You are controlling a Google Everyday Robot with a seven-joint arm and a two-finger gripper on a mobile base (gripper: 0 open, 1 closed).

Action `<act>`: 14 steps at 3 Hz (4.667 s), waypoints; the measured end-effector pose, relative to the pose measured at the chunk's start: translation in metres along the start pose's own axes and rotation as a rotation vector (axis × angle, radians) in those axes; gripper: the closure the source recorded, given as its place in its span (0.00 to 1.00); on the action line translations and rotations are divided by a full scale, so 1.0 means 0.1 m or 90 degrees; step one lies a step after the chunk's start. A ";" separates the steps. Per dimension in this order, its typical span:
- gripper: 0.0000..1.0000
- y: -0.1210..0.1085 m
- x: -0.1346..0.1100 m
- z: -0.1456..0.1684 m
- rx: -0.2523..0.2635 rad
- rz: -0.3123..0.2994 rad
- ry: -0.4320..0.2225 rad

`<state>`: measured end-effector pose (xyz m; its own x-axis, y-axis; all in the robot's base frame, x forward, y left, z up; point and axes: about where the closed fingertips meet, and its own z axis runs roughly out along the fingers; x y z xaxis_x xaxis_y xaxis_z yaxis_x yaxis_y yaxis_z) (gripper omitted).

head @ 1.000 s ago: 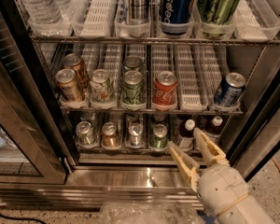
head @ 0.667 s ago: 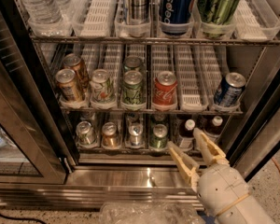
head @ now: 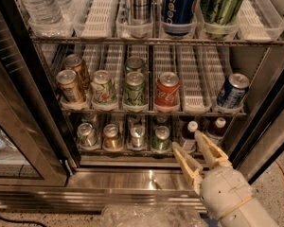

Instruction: Pick coke can from middle shelf of fridge

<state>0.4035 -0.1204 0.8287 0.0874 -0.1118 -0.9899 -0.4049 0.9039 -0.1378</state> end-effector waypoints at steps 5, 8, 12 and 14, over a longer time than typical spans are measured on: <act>0.34 -0.02 -0.04 0.30 -0.022 -0.003 0.012; 0.40 -0.03 -0.12 0.51 -0.029 -0.012 0.003; 0.34 -0.15 -0.03 1.01 -0.023 0.011 -0.021; 0.34 -0.19 -0.05 1.29 -0.009 0.011 -0.027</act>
Offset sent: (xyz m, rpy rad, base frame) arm 0.0111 -0.0005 0.0033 -0.0032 -0.0004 -0.0104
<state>0.5282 -0.0839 0.8411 0.1178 -0.0782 -0.9900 -0.4192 0.8998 -0.1209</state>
